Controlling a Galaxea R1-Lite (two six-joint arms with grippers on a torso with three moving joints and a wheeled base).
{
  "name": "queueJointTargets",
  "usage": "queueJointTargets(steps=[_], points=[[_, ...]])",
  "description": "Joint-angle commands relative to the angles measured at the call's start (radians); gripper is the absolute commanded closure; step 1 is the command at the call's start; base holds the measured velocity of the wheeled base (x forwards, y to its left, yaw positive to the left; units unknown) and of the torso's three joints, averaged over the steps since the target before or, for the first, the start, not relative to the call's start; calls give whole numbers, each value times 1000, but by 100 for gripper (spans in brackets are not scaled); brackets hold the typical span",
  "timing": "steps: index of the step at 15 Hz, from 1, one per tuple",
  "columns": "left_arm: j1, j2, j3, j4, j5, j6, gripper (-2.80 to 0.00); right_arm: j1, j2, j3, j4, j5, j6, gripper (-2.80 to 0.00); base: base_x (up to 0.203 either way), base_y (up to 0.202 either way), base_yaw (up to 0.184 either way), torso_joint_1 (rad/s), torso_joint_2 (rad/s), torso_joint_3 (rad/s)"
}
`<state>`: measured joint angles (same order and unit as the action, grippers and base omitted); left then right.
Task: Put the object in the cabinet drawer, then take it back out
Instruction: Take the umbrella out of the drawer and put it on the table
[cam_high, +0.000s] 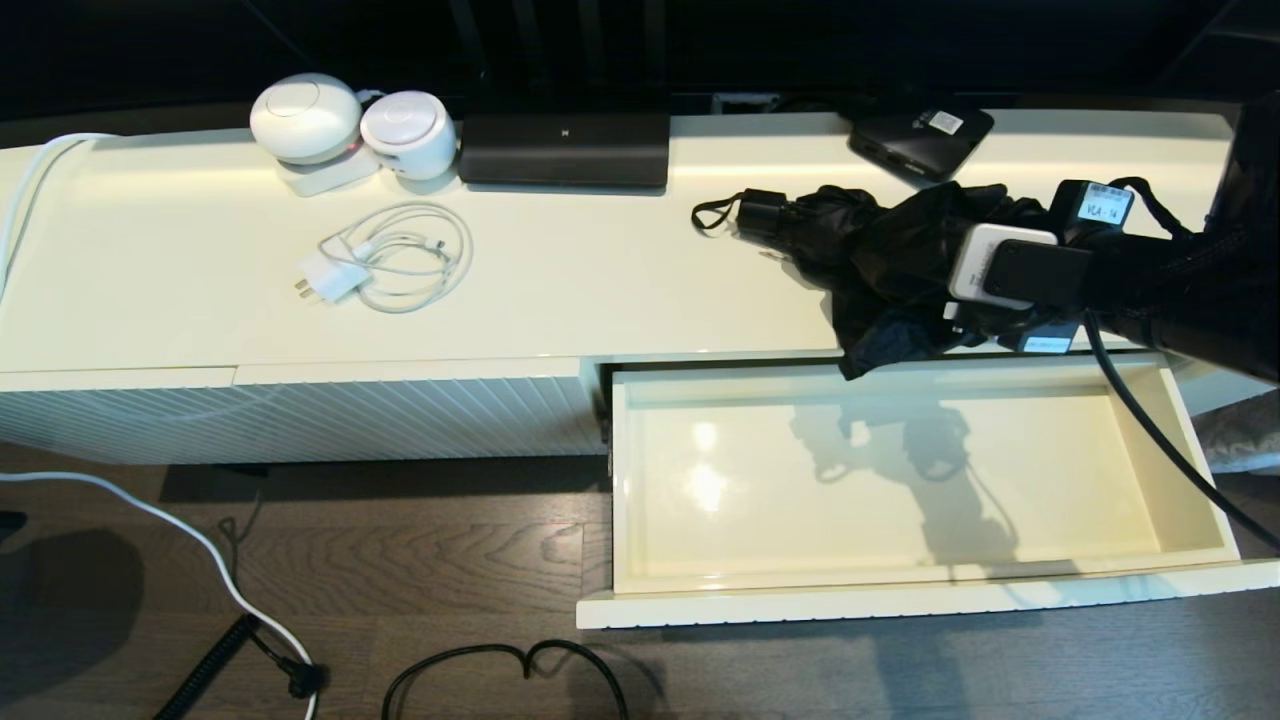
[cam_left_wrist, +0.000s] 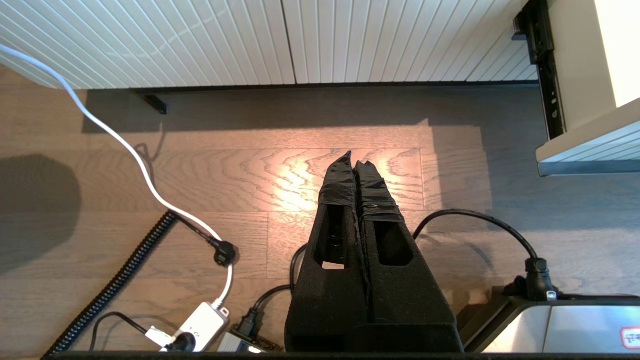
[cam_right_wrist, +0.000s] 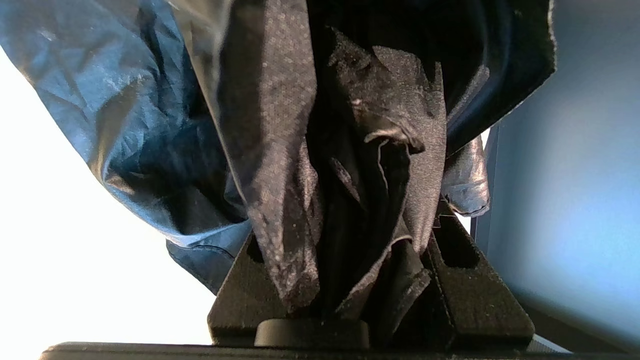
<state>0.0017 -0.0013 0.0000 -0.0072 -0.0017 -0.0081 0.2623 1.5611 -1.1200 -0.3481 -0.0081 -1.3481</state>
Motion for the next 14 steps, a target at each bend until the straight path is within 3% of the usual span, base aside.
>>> queueJointTargets(steps=[1,2,10,14], points=[[1,-1,0,0,0,-1,0,-1,6,-4,-2,0,-8,0,0,0,0,0,0,0],[0,-2,0,0,0,-1,0,0,4,-3,-2,-2,-10,-280,0,0,0,0,0,0],[1,-2,0,0,0,-1,0,0,-63,-14,7,-1,2,-280,0,0,0,0,0,0],[1,-2,0,0,0,-1,0,11,-193,100,16,6,5,-280,0,0,0,0,0,0]])
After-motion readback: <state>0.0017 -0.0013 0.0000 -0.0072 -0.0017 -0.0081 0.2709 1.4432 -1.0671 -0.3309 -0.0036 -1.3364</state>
